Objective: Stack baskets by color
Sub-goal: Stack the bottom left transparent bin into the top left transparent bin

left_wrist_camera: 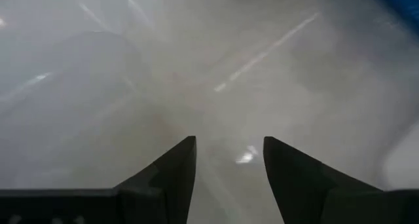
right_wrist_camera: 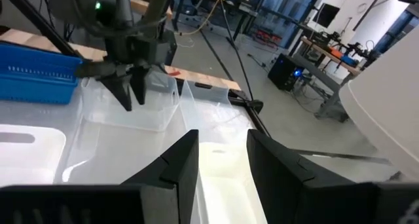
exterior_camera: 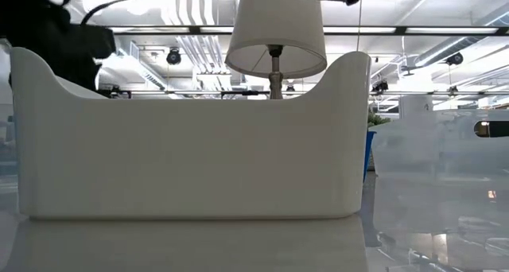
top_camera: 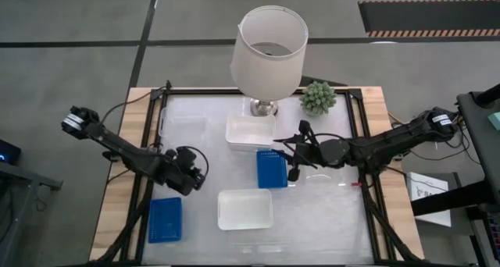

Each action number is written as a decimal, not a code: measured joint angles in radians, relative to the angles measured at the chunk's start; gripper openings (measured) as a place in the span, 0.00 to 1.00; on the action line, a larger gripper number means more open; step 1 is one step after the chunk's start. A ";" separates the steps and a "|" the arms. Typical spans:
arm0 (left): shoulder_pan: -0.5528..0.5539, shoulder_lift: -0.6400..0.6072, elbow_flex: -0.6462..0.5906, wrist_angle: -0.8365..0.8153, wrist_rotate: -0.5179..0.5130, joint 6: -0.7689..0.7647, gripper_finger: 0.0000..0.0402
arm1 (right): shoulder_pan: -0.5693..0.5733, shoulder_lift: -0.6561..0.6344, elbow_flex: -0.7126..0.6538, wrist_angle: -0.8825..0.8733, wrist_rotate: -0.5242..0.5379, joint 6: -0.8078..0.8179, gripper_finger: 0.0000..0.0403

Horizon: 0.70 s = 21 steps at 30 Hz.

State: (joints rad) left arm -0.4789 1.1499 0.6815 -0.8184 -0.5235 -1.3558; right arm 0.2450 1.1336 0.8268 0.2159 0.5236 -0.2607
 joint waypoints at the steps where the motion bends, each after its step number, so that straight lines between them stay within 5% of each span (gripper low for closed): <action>1: 0.000 -0.015 0.000 0.011 0.011 -0.004 0.40 | 0.000 0.000 0.001 -0.001 0.000 0.000 0.31; 8: 0.000 0.011 -0.024 0.108 0.017 -0.026 0.40 | 0.000 0.000 0.001 -0.032 0.000 0.016 0.31; 21: 0.013 0.024 0.116 -0.119 0.092 -0.015 0.40 | -0.001 0.001 0.001 -0.042 0.000 0.041 0.31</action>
State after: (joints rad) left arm -0.4662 1.1742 0.7976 -0.9377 -0.4311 -1.3710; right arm 0.2443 1.1347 0.8280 0.1737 0.5236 -0.2199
